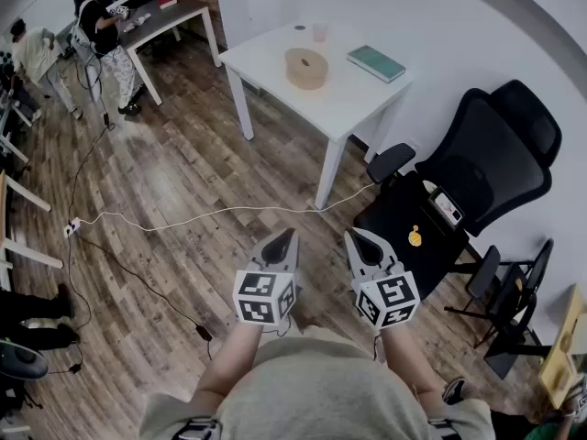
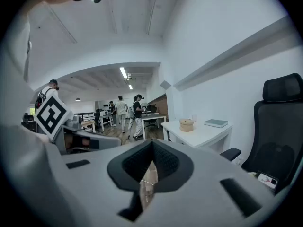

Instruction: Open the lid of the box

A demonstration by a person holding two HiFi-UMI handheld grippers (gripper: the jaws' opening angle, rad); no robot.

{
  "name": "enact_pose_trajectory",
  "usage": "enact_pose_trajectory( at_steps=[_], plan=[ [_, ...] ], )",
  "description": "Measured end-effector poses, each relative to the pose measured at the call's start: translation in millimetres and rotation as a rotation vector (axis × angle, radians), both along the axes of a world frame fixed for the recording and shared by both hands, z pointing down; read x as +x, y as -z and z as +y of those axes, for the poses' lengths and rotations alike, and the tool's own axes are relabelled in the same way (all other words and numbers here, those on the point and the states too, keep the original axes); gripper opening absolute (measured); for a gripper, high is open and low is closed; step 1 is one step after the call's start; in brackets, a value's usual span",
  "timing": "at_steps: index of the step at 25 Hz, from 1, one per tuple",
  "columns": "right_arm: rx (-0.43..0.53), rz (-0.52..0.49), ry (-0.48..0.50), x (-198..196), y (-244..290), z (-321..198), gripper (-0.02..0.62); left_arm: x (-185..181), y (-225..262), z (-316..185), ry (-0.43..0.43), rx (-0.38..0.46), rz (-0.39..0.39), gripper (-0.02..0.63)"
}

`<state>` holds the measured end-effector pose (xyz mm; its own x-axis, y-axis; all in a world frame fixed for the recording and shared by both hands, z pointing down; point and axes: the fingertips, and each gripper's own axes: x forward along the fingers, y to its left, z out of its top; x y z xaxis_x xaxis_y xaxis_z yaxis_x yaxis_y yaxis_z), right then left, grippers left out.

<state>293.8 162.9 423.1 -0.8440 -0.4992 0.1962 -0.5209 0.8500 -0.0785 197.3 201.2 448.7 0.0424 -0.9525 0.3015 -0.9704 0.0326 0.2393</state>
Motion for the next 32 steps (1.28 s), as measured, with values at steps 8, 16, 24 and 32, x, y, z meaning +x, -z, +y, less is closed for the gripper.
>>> enact_pose_trajectory(
  at_steps=[8,16,24,32],
  plan=[
    [0.021,-0.038,0.003,49,18,43,0.000,40,14,54,0.028,0.013,-0.078,0.014],
    [0.033,-0.049,0.042,46,25,73,-0.001,40,18,81,0.061,0.017,-0.093,0.014],
    [0.042,-0.077,0.063,54,31,77,0.002,48,27,80,0.079,0.048,-0.090,0.014],
    [0.051,-0.064,0.075,66,28,75,0.003,66,27,77,0.084,0.059,-0.086,0.014]
  ],
)
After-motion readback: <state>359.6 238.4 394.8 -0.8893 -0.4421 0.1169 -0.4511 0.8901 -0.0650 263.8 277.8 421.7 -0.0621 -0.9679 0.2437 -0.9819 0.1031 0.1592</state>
